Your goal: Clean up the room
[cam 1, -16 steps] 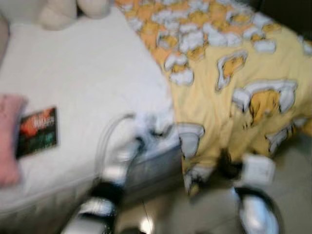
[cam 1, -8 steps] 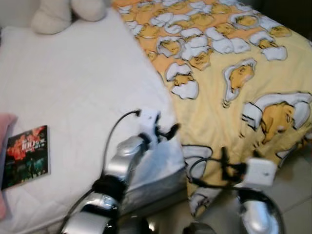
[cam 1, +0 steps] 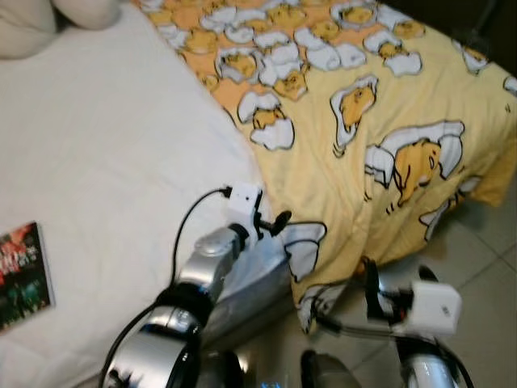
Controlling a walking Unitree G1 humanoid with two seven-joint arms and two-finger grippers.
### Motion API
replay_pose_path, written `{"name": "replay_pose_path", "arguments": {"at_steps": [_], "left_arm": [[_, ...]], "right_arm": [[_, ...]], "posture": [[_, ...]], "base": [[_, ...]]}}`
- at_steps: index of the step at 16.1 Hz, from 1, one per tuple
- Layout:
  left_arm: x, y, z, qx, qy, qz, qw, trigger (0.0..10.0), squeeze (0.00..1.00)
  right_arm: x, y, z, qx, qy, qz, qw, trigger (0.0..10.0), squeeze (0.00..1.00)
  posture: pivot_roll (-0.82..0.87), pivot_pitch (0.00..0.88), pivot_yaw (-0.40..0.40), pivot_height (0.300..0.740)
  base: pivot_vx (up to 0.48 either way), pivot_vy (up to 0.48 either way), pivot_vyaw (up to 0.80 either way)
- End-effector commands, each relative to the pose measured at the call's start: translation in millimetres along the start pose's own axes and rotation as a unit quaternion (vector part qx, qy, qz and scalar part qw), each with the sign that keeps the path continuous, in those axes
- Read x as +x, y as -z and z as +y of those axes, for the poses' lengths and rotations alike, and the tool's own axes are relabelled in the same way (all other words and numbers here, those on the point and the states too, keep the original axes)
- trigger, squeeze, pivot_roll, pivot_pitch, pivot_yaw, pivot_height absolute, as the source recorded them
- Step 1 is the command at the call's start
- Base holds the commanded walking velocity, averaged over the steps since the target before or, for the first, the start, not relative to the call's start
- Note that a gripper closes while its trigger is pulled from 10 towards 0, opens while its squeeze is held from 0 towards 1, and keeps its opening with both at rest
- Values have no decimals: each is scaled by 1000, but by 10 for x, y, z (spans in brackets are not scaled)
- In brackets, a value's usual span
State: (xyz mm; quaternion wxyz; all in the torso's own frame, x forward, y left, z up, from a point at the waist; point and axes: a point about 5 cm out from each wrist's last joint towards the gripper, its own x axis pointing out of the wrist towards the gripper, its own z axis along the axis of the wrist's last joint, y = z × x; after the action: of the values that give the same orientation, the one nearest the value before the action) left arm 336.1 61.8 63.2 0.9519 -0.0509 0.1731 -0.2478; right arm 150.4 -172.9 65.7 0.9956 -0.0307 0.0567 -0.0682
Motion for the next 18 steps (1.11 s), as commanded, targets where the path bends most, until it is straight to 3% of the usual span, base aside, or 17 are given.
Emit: {"name": "replay_pose_path", "arguments": {"at_steps": [1,2,4,5,6,7,10,11,12,13,16,17,18], "left_arm": [[13,79,-2,-2,-22,19,1000,10000,0],[26,82,-18,2,-27,21,999,10000,0],[73,110,-115,8,-48,25,999,10000,0],[98,146,-205,-9,-46,32,998,10000,0],[105,154,-228,-16,-47,34,998,10000,0],[140,124,-294,-58,-49,28,997,10000,0],[171,64,-377,-64,-28,13,997,10000,0],[172,66,-386,-66,-25,12,997,0,0],[177,67,-435,-99,0,6,995,0,0],[177,67,-435,-99,0,6,995,0,0],[174,119,-531,-208,52,11,977,0,0],[162,148,-587,-231,86,11,969,0,0],[146,189,-641,-226,116,16,967,0,0]], "right_arm": [[-73,-19,13,-4,-9,9,1000,10000,302],[-125,-21,7,-6,-11,14,1000,10000,302],[-398,-21,-36,-7,-3,41,999,10000,302],[-547,-8,-21,-5,-2,59,998,10000,302],[-592,-8,-10,-5,-3,66,998,10000,302],[-735,-30,37,-3,-6,83,996,10000,298],[-781,-49,14,-2,6,89,996,10000,302],[-779,-49,16,-2,7,89,996,10000,298],[-758,-54,32,0,6,88,996,10000,302],[-758,-54,32,0,6,88,996,10000,302],[-682,-24,67,3,2,86,996,10000,298],[-632,3,58,5,2,85,996,10000,302],[-567,10,52,8,2,81,997,10000,302]], "posture": [[-183,324,37,740],[-195,342,32,740],[-262,427,13,740],[-282,447,8,740],[-282,447,8,740],[-321,474,8,740],[-313,468,23,740],[-310,467,26,740],[-296,459,33,740],[-296,459,33,740],[-268,431,41,740],[-256,416,44,740],[-239,399,49,740]], "base": [[0,0,0],[0,0,0],[0,0,0],[0,0,0],[0,0,0],[0,0,0],[0,0,0],[0,0,0],[0,0,0],[0,0,0],[0,0,0],[0,0,0],[0,0,0]]}}
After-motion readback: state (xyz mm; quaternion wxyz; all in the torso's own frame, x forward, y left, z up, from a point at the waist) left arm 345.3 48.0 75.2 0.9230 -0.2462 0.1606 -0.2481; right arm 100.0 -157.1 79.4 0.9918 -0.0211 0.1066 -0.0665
